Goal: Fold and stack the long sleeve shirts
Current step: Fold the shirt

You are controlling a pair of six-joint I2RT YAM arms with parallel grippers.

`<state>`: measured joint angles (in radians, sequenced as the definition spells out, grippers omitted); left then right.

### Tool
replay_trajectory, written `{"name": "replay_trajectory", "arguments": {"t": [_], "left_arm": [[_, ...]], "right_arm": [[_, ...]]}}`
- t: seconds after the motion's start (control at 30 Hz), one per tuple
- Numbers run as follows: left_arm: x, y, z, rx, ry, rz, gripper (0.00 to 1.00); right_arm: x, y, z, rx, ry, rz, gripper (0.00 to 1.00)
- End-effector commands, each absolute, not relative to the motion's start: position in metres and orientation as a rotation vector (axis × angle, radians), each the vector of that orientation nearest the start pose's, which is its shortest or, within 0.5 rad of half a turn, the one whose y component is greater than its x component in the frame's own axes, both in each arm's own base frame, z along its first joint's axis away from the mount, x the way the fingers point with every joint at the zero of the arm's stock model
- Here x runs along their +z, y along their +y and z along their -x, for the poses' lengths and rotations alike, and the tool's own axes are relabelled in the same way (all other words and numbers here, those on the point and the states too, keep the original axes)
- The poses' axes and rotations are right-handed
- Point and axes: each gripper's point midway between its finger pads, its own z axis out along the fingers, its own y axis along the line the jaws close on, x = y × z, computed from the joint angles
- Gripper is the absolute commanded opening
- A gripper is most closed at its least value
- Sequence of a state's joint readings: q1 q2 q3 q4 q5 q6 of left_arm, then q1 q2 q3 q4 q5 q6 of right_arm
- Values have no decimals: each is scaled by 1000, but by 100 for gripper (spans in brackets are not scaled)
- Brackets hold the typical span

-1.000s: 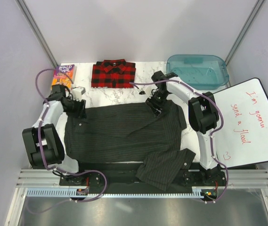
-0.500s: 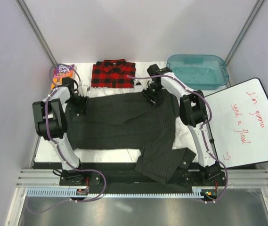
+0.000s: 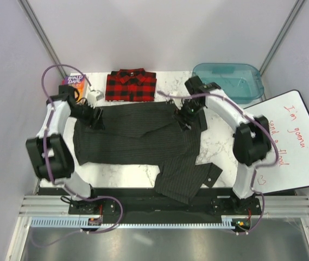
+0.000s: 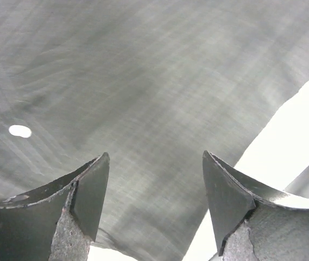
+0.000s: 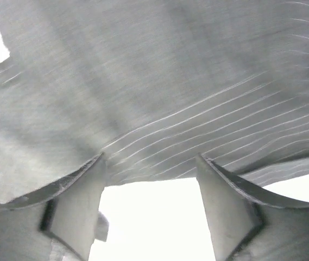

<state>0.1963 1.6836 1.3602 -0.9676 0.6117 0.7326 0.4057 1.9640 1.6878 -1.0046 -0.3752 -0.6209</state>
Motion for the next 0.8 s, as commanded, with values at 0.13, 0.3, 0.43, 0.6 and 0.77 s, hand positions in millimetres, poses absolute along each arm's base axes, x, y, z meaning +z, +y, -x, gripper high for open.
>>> {"name": "replay_trajectory", "arguments": {"t": [0.13, 0.3, 0.43, 0.6, 0.77], "left_arm": [[123, -37, -235, -810, 2348, -984, 75], [109, -40, -211, -835, 2357, -1011, 73], [90, -31, -198, -813, 2410, -1031, 71], [84, -5, -208, -736, 2427, -1048, 69], [82, 21, -219, -640, 2446, -1127, 69]], "right_arm": [[75, 202, -214, 538, 2112, 1892, 69], [62, 218, -206, 505, 1991, 1962, 68], [48, 224, -206, 502, 1949, 2029, 65], [38, 212, -202, 460, 1932, 2095, 61], [36, 198, -197, 413, 1930, 2135, 62]]}}
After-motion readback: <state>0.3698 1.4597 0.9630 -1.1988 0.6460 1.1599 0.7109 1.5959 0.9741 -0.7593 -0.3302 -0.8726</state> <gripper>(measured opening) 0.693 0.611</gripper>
